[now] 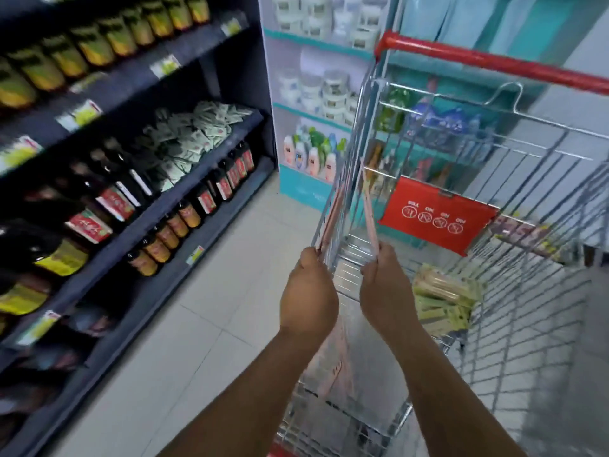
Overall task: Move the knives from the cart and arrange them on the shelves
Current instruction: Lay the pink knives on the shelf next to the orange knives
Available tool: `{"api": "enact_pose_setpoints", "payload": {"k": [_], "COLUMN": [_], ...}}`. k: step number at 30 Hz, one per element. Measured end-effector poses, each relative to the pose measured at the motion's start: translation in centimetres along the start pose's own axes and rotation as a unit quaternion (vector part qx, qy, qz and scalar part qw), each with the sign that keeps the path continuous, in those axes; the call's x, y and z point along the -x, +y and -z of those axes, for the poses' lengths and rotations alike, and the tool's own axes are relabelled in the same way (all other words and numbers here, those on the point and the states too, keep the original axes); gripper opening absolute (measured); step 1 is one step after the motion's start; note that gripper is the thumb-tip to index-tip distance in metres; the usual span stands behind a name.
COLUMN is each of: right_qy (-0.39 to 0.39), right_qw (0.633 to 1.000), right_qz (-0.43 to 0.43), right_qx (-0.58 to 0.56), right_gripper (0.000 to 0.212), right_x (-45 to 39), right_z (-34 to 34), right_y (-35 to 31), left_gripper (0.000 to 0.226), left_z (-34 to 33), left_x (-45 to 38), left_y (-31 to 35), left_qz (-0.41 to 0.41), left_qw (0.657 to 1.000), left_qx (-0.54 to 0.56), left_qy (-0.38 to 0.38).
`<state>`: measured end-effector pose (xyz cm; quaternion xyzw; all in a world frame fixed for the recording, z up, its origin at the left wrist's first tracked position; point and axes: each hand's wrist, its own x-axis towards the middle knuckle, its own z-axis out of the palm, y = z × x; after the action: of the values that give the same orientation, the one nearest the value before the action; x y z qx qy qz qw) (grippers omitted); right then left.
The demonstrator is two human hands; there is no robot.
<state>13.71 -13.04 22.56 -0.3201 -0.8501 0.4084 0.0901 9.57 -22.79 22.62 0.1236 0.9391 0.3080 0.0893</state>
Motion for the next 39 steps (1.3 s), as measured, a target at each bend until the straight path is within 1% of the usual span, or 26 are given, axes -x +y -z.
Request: {"api": "enact_pose_setpoints", "payload": {"k": [3, 5, 7, 11, 16, 21, 25, 28, 31, 35, 36, 38, 39], "right_qy": [0.016, 0.005, -0.014, -0.060, -0.079, -0.097, -0.126, -0.149, -0.159, -0.154, -0.153, -0.150, -0.150], "right_qw": [0.996, 0.992, 0.987, 0.976, 0.964, 0.950, 0.940, 0.929, 0.921, 0.913, 0.911, 0.906, 0.904], "right_qz": [0.086, 0.122, 0.158, 0.208, 0.256, 0.298, 0.317, 0.337, 0.355, 0.371, 0.376, 0.384, 0.386], "right_qx": [-0.002, 0.003, 0.011, 0.011, -0.007, 0.006, 0.011, 0.015, 0.028, 0.065, 0.077, 0.099, 0.108], "right_gripper": [0.032, 0.034, 0.038, 0.051, 0.054, 0.058, 0.056, 0.057, 0.058, 0.058, 0.058, 0.059, 0.060], "right_x": [0.4, 0.8, 1.3, 3.2, 6.3, 8.9, 11.0, 12.0, 12.3, 11.5, 11.1, 10.0, 9.4], "right_z": [0.2, -0.5, -1.8, -5.8, -12.1, -18.7, -22.9, -25.4, -27.6, -30.5, -31.3, -33.0, -33.9], "right_y": [-5.8, -9.9, -14.1, -22.4, -32.7, -41.1, -47.1, -51.1, -54.7, -59.3, -60.5, -62.8, -63.9], "left_gripper": [0.013, 0.002, 0.009, 0.012, 0.017, 0.022, 0.026, 0.031, 0.029, 0.019, 0.022, 0.042, 0.048], "left_z": [5.7, 9.6, 13.5, 21.9, 32.2, 40.7, 46.6, 50.4, 53.7, 57.6, 58.4, 59.9, 60.6], "left_x": [-0.7, -1.0, -1.3, -1.8, -2.7, -3.1, -3.1, -3.2, -3.8, -5.6, -6.3, -8.0, -9.0], "left_y": [-0.7, -1.9, -3.7, -8.3, -15.4, -22.1, -26.8, -29.9, -32.1, -34.4, -35.0, -36.2, -36.8], "left_qz": [-0.007, -0.002, -0.012, -0.005, -0.026, -0.007, 0.005, 0.031, 0.046, 0.074, 0.078, 0.090, 0.102], "left_qw": [0.997, 0.993, 0.987, 0.972, 0.957, 0.951, 0.938, 0.928, 0.918, 0.908, 0.905, 0.906, 0.908], "left_qx": [0.026, 0.058, 0.076, 0.087, 0.082, 0.052, 0.036, 0.019, 0.017, 0.055, 0.067, 0.073, 0.068], "left_qy": [0.067, 0.104, 0.143, 0.219, 0.277, 0.305, 0.344, 0.371, 0.394, 0.410, 0.412, 0.407, 0.400]}}
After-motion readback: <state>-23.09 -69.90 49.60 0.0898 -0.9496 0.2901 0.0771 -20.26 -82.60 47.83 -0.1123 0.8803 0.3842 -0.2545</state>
